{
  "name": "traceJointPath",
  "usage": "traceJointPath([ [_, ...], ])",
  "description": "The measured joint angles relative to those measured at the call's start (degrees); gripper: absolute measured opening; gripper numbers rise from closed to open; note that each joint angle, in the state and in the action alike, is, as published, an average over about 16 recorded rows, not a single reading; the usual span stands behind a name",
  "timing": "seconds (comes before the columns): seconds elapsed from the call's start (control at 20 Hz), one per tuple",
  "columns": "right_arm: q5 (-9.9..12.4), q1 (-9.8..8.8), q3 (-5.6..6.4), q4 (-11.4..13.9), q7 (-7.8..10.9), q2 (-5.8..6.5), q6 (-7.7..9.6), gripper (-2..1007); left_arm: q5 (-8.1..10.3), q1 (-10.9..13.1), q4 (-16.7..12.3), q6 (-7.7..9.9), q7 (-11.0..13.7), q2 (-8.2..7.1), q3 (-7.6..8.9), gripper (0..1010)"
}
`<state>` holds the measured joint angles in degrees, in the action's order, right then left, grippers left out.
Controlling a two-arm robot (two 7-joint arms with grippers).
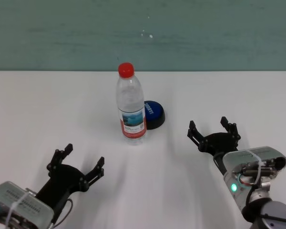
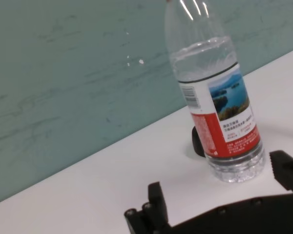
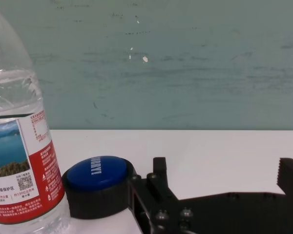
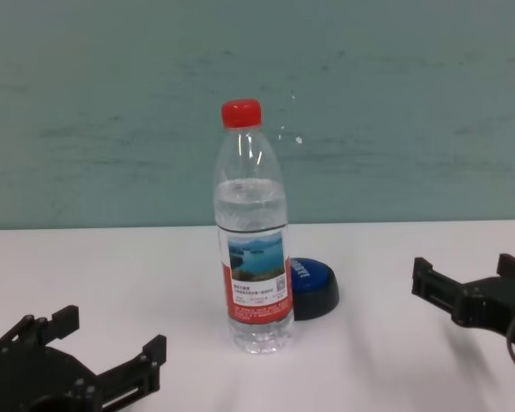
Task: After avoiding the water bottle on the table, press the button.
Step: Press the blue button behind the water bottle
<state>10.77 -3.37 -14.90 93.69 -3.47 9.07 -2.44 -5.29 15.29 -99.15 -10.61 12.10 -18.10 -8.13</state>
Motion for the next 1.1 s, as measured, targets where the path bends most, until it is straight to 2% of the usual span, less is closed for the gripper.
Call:
traceJointPath([
  [0.7,0.0,0.0,0.0,0.0,0.01,0.0,0.0,1004,-0.07,0.0,0.0,-0.02,-0.1,-0.01,0.0,1000],
  [1.1,0.3,-0.57,0.34,1.4,1.51,0.25,0.31,1004,-0.03,0.0,0.1,-0.08,-0.1,0.01,-0.01,1000],
])
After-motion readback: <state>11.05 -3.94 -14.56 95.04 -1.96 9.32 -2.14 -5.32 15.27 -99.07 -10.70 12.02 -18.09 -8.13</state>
